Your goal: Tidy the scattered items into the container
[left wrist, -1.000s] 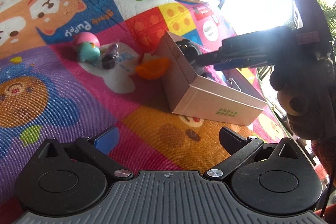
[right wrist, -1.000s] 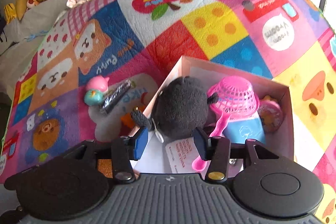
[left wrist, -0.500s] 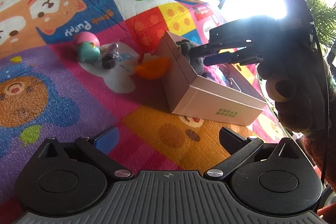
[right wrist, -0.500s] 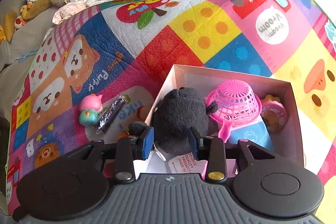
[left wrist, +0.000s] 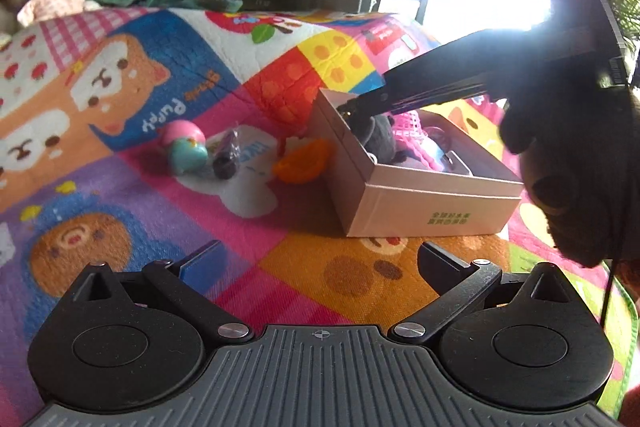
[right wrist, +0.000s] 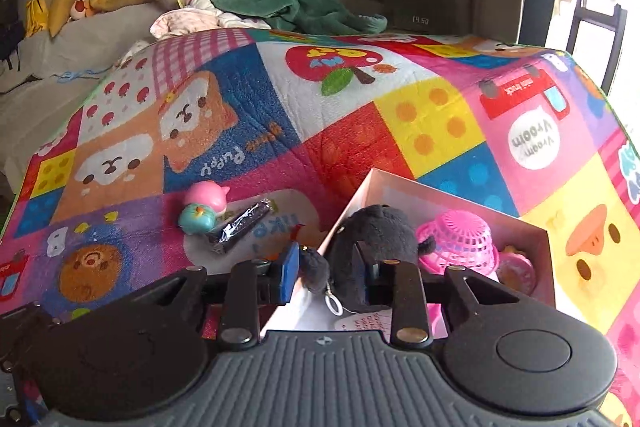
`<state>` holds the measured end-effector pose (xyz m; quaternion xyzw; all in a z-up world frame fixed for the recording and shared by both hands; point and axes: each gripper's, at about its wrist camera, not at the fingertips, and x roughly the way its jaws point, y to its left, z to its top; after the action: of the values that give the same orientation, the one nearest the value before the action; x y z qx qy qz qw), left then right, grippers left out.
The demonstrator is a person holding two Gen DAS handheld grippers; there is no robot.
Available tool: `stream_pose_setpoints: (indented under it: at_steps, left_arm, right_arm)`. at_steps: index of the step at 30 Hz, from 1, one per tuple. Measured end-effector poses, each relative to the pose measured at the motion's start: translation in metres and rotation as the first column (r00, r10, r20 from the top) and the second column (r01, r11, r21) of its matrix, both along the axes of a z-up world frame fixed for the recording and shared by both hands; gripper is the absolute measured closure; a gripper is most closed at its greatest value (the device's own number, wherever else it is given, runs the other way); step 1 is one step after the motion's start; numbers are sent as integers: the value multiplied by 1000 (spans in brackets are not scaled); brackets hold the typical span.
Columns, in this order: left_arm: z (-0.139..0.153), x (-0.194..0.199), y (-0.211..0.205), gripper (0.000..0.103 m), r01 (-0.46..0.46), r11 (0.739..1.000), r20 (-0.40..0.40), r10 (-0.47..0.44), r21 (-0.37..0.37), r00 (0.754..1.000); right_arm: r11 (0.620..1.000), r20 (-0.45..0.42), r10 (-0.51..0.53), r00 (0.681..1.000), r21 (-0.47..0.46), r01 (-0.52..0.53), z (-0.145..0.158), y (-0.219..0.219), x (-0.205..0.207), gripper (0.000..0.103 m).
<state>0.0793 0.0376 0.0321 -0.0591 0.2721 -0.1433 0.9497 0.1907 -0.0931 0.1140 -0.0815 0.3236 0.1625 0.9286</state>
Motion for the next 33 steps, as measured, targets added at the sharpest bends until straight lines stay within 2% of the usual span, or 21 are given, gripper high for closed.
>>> stream_pose_setpoints:
  at_steps: [1, 3, 6, 10, 16, 19, 21, 23, 25, 27, 29, 32, 33]
  left_arm:
    - [5, -4, 1, 0, 8, 1000, 6, -8, 7, 1000]
    - [12, -11, 5, 0, 12, 999, 25, -12, 30, 1000]
    - [16, -19, 12, 0, -5, 999, 35, 3, 45, 999]
    - [12, -12, 19, 0, -17, 1000, -1, 17, 22, 1000]
    - [7, -11, 16, 0, 1, 1000, -6, 0, 24, 1000]
    - [3, -11, 19, 0, -10, 999, -23, 11, 32, 1000]
    - [-1, -10, 22, 0, -24, 999, -37, 26, 35, 999]
    - [-3, -9, 26, 0, -36, 999, -49, 38, 40, 998]
    - [-4, -8, 28, 0, -42, 998, -55, 45, 47, 997]
    - [-5, -4, 28, 0, -42, 998, -51, 45, 53, 998]
    - [-5, 0, 26, 0, -41, 997, -39, 43, 69, 998]
    - [-2, 14, 23, 0, -55, 992, -16, 57, 112, 998]
    - [-1, 21, 22, 0, -65, 991, -11, 67, 119, 998]
  right_arm:
    - [1000, -16, -2, 1000, 4, 2, -3, 2, 5, 87]
    - [1000, -55, -17, 998, 25, 18, -7, -1, 12, 94]
    - [992, -128, -57, 990, 107, 71, -7, -23, 16, 95]
    - [970, -250, -77, 965, 204, 131, -12, -51, 28, 95]
    - [973, -391, -54, 919, 187, 136, -43, -38, 50, 95]
    - [982, -422, -54, 905, 140, 123, -56, -27, 56, 94]
    - [982, -418, -45, 907, 146, 116, -55, -30, 55, 94]
    - [979, -392, -42, 919, 167, 116, -46, -39, 46, 86]
    - [975, -340, -45, 939, 188, 115, -32, -53, 30, 66]
    - [973, -260, -88, 962, 183, 139, -16, -69, 9, 59]
    - [970, -169, -139, 976, 174, 169, -3, -86, -15, 57]
    - [959, -44, -230, 972, 162, 234, 6, -106, -52, 47]
    - [955, 3, -260, 966, 147, 257, 6, -110, -64, 39]
